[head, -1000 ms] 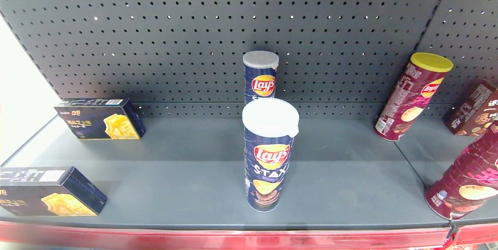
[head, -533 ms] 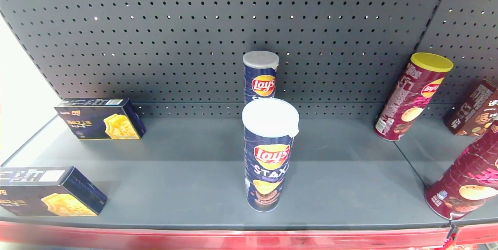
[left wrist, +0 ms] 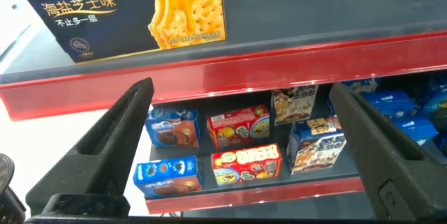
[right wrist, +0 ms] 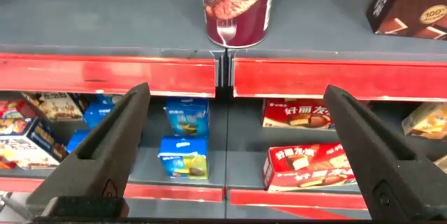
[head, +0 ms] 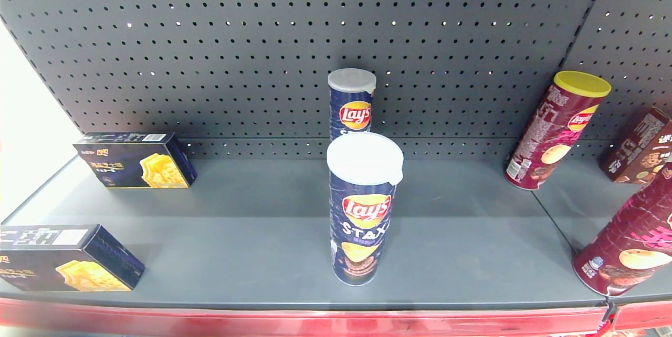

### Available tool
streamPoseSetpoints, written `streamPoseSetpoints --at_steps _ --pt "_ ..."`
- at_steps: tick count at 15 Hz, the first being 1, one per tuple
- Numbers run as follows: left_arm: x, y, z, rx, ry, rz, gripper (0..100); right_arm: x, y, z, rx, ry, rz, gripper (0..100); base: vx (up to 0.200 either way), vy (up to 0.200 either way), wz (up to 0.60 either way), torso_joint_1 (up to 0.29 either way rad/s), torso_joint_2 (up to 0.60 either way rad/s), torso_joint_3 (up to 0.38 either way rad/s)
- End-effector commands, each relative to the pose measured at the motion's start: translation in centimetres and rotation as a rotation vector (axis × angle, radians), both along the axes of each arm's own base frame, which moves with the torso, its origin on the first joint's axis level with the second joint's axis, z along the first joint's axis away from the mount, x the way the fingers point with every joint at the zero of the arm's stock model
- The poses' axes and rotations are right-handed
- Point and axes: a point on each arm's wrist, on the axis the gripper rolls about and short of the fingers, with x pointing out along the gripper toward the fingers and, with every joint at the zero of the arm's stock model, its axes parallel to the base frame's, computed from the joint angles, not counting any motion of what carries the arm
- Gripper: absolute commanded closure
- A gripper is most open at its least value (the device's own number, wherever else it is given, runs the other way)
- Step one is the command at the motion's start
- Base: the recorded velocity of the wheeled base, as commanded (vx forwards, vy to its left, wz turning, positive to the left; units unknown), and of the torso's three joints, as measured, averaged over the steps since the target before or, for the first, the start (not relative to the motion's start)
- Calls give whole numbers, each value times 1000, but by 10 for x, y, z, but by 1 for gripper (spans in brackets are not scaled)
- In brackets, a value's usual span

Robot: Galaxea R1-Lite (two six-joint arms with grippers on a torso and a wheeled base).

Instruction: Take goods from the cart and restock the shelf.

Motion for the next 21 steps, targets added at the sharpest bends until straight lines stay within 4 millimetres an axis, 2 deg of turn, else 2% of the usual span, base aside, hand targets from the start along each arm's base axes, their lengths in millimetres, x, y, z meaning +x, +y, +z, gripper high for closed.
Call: streamPoseSetpoints --at_steps 1,18,21 --pt "0 0 0 0 1 -1 0 0 0 0 0 -4 -1 0 0 0 0 0 0 0" --pt "0 0 0 -2 2 0 0 0 0 0 -1 -4 4 0 0 0 0 0 0 0" --pt "0 0 0 -2 0 0 0 0 0 0 -1 -4 4 0 0 67 0 1 1 1"
